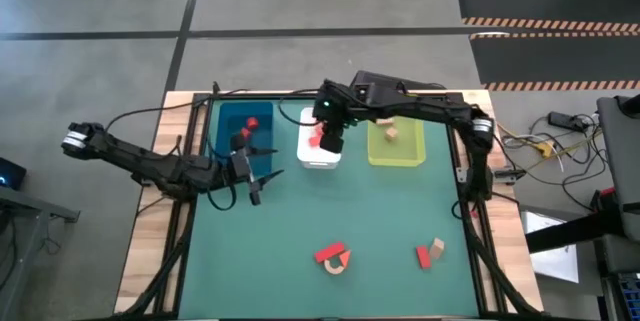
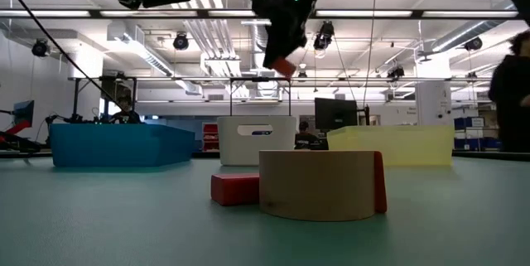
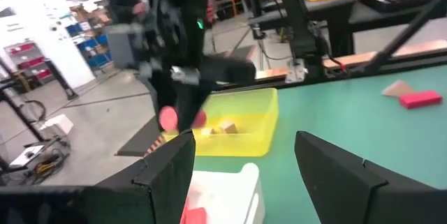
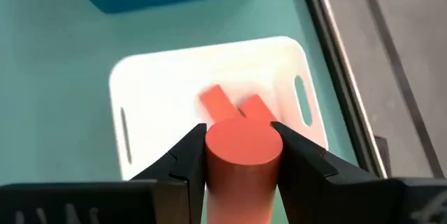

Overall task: Sort & place blocks by color
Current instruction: Put the top left orange block into the white bin

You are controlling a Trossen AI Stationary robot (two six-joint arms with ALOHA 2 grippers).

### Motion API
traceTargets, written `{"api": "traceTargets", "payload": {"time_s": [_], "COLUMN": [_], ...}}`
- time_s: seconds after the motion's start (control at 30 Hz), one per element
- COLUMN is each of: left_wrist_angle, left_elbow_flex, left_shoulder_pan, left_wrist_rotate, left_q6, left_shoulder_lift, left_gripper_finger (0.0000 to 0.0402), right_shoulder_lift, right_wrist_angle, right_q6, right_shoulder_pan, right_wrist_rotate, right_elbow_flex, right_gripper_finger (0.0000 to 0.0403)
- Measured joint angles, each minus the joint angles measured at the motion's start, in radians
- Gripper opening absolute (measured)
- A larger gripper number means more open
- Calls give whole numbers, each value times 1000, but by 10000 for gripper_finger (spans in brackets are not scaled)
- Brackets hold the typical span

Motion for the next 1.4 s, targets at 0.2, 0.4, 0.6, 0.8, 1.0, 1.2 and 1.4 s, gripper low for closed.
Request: {"api": "traceTargets", "payload": {"time_s": [0.2, 0.4, 0.6, 0.8, 1.0, 1.2, 1.4], "left_wrist_angle": [-21, -66, -65, -63, -59, -58, -59], "left_elbow_flex": [-17, -18, -19, -19, -19, -19, -19], "left_shoulder_pan": [0, -1, -1, -1, -1, -1, -1], "left_wrist_rotate": [-6, -5, -4, -3, -4, -4, -4], "left_q6": [-3, -11, -11, -10, -11, -11, -11], "left_shoulder_lift": [-79, -113, -94, -83, -90, -90, -89], "left_gripper_finger": [231, 231, 231, 231, 231, 231, 231], "right_shoulder_lift": [139, 257, 337, 363, 374, 401, 425], "right_wrist_angle": [-17, -36, -45, -56, -52, -35, -26], "right_q6": [-47, -84, -98, -115, -124, -126, -126], "right_shoulder_pan": [-41, -51, -50, -50, -50, -50, -50], "right_wrist_rotate": [-79, -119, -187, -210, -213, -254, -254], "right_elbow_flex": [99, 175, 211, 216, 207, 204, 201], "right_gripper_finger": [119, 119, 119, 119, 119, 119, 133]}}
